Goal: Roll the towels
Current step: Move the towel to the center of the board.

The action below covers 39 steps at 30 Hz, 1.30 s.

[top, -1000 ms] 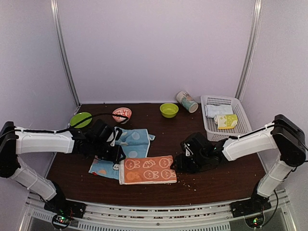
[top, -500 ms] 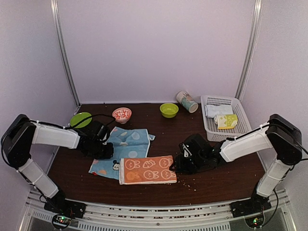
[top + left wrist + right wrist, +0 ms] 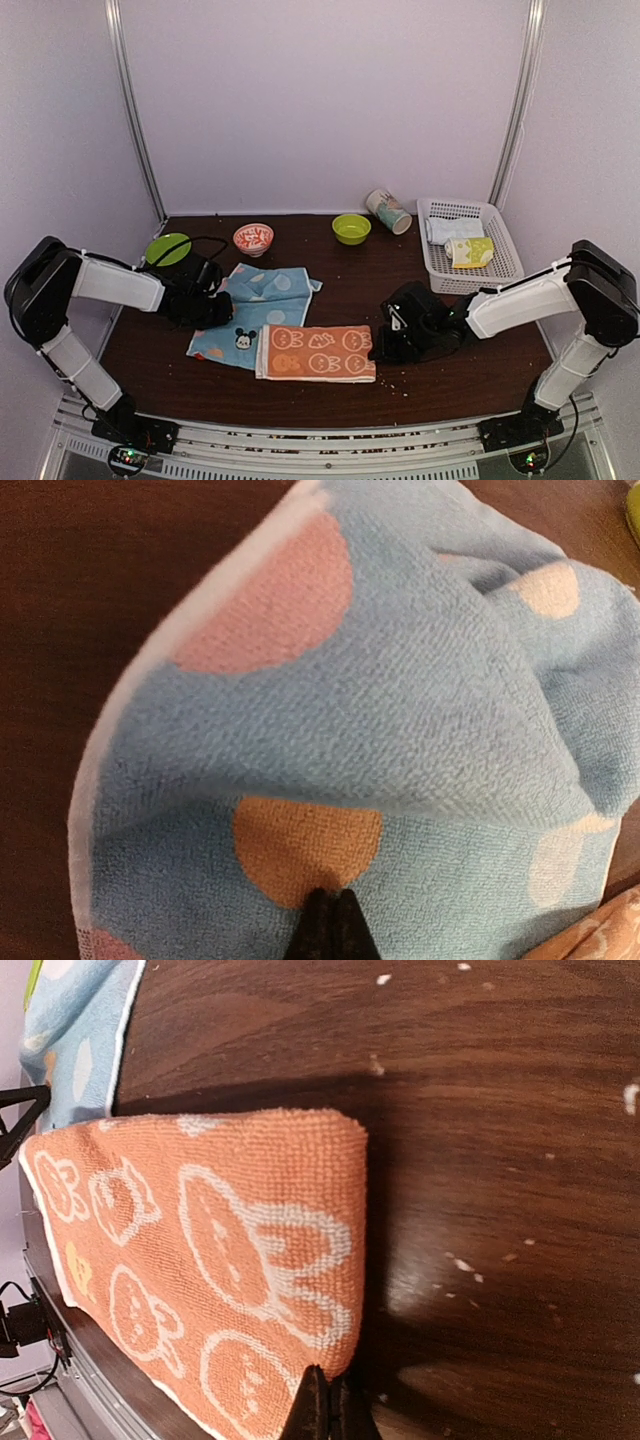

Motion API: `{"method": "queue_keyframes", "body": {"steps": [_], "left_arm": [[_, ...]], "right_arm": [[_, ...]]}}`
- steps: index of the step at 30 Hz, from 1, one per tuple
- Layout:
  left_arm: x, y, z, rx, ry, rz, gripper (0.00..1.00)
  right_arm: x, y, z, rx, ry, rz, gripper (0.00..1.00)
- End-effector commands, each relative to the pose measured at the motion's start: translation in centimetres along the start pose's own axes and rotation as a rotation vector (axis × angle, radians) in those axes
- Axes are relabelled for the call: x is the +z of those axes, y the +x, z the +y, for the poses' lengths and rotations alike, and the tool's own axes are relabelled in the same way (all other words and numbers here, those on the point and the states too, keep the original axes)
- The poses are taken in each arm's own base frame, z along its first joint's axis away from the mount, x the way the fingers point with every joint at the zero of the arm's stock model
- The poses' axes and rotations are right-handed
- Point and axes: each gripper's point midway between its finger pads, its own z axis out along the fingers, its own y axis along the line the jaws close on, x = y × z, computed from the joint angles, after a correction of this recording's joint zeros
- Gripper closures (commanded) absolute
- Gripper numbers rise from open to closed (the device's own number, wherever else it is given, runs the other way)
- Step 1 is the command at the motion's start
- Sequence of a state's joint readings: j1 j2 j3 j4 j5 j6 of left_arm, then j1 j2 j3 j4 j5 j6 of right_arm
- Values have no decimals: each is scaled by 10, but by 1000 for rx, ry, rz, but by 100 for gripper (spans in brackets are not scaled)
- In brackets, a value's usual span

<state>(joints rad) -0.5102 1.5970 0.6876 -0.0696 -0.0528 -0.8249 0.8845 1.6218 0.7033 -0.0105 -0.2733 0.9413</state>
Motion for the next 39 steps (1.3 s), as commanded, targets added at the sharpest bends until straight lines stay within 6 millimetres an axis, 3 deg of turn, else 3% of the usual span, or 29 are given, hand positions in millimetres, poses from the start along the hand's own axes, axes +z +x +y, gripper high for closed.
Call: {"method": "queue_keyframes", "body": {"steps": [1, 7, 13, 22, 27, 29, 33, 39], "left_arm": [[-3, 20, 57, -69, -177, 34, 100], [-9, 21, 71, -80, -224, 30, 100], [-12, 23, 67, -61, -196, 47, 100], [-13, 39, 41, -20, -48, 96, 98], [-40, 31, 1, 64, 60, 67, 55], [-55, 24, -16, 103, 83, 47, 48], [-84, 13, -60, 171, 166, 0, 47], [-107, 18, -161, 301, 388, 10, 54]], "right_arm": [[-18, 0, -32, -19, 103, -25, 100], [-39, 0, -57, -29, 158, -33, 100], [-66, -2, -92, -70, 265, -27, 100], [-88, -25, -92, -225, 412, -9, 100], [-89, -38, -83, -248, 431, -18, 100], [-88, -41, -80, -251, 430, -23, 100], [-85, -44, -77, -253, 432, -23, 100], [-80, -46, -76, -244, 434, -32, 100]]}}
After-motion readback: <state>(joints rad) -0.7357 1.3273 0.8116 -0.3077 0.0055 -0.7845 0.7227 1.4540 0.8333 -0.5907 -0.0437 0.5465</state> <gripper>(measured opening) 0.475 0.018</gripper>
